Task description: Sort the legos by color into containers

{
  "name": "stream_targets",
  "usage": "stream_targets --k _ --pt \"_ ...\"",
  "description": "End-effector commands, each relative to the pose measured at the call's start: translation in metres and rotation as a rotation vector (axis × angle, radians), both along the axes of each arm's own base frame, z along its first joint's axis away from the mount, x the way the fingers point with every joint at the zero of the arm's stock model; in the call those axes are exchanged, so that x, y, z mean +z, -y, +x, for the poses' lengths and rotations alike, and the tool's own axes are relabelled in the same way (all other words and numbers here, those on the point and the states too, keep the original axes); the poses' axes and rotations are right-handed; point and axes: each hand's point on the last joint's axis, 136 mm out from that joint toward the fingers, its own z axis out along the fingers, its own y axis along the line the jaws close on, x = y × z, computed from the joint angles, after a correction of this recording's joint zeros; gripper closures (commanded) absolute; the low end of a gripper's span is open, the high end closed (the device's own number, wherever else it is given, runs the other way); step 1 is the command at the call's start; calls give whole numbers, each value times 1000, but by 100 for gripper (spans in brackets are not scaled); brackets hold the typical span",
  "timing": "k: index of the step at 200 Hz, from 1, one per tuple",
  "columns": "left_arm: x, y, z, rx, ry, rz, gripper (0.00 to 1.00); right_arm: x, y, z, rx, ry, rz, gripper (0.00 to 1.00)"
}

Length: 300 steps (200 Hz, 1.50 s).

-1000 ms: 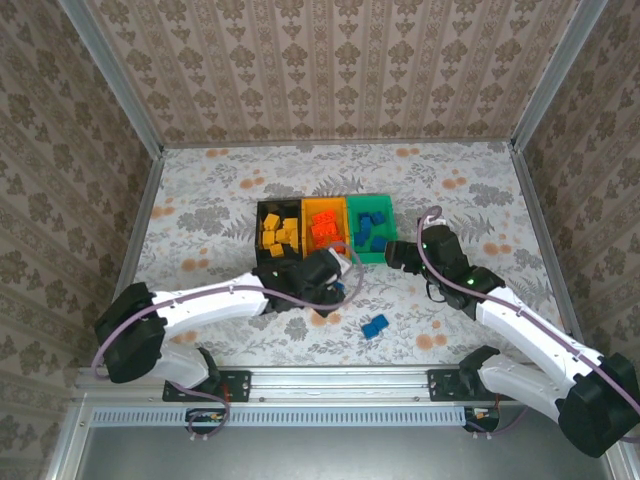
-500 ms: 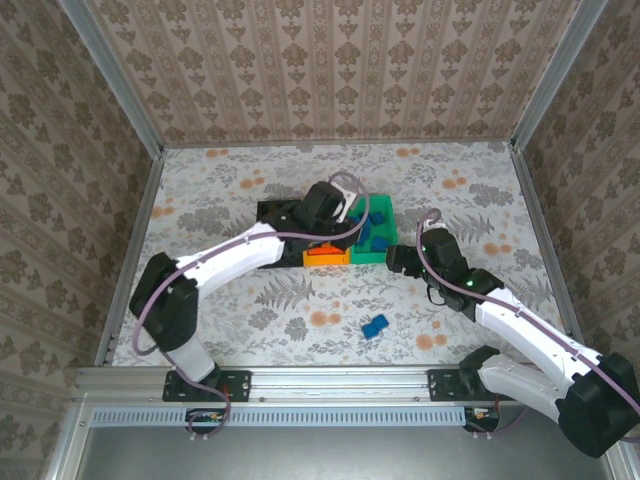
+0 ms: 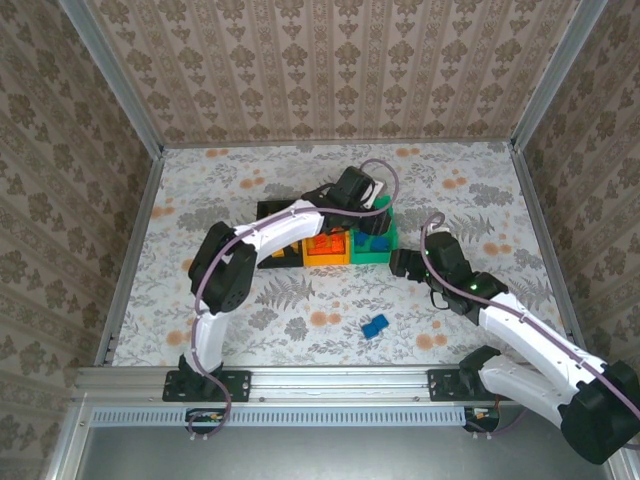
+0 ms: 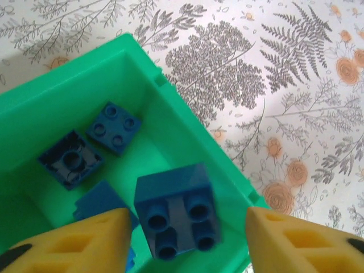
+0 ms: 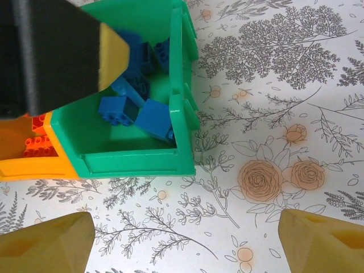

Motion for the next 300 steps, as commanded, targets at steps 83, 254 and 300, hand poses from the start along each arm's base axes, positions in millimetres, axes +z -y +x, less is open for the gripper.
stream_targets --k 83,254,300 --pt "149 -31 -59 4 229 -215 0 -2 -12 -20 103 -39 57 13" --pt "63 -187 -144 254 244 -87 0 -93 -87 -115 485 -440 -76 16" --pt "62 -196 -141 280 244 -86 0 -94 -93 -145 545 -529 -44 16"
